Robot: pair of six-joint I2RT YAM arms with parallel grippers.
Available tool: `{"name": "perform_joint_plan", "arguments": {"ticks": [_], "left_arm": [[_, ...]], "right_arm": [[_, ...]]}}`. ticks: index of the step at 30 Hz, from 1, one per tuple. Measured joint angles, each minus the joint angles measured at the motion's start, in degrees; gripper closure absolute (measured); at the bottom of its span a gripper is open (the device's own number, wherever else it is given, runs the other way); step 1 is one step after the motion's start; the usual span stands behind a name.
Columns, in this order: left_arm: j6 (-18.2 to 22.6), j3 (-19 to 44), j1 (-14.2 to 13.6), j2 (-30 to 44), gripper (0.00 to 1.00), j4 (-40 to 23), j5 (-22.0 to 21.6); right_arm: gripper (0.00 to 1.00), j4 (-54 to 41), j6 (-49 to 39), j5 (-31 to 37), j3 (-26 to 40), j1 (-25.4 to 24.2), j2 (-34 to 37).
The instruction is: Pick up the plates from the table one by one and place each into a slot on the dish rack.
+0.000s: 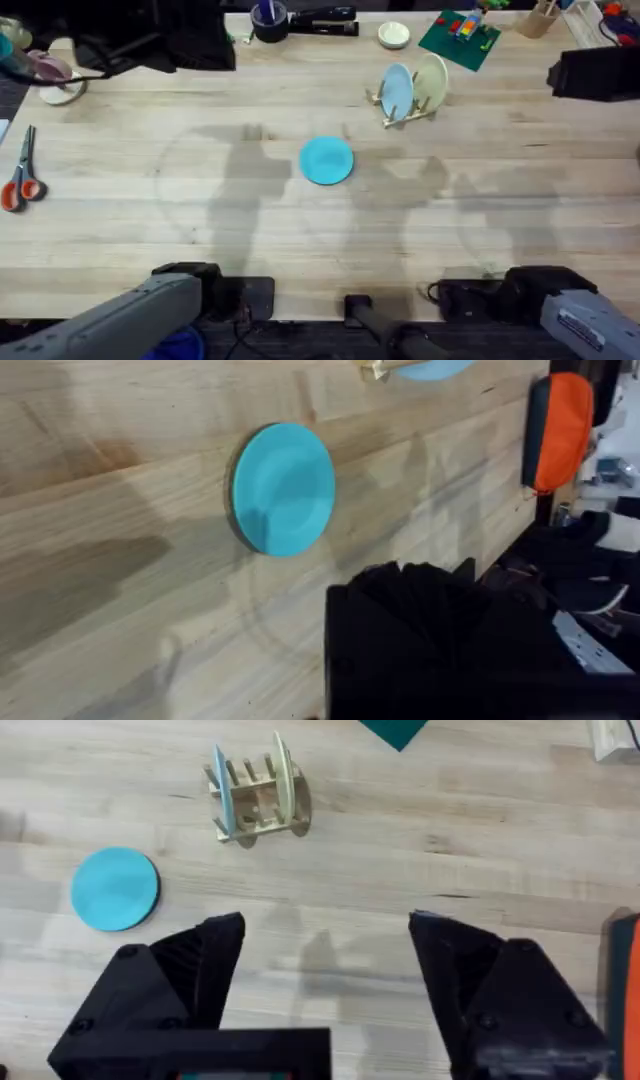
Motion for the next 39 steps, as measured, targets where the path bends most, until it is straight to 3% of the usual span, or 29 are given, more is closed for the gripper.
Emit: {"name": "perform_joint_plan", "arguments": {"ticks": [6,21,32,39], "left_arm": [[1.9,-6.7,0.0,0.5,0.957,5.6,5.2],[2.8,-31.0,0.0,0.5,0.958,22.8,20.7],[3.0,-42.5,0.0,0.9,0.959,33.3,25.8],[2.9,-45.5,0.0,5.6,0.96,38.4,27.2]], "right_arm": [[0.009,0.0,0.0,0.0,0.0,0.0,0.0],[0.01,0.0,0.0,0.0,0.0,0.0,0.0],[0.009,0.0,0.0,0.0,0.0,0.0,0.0],[0.009,0.0,0.0,0.0,0.0,0.0,0.0]]}}
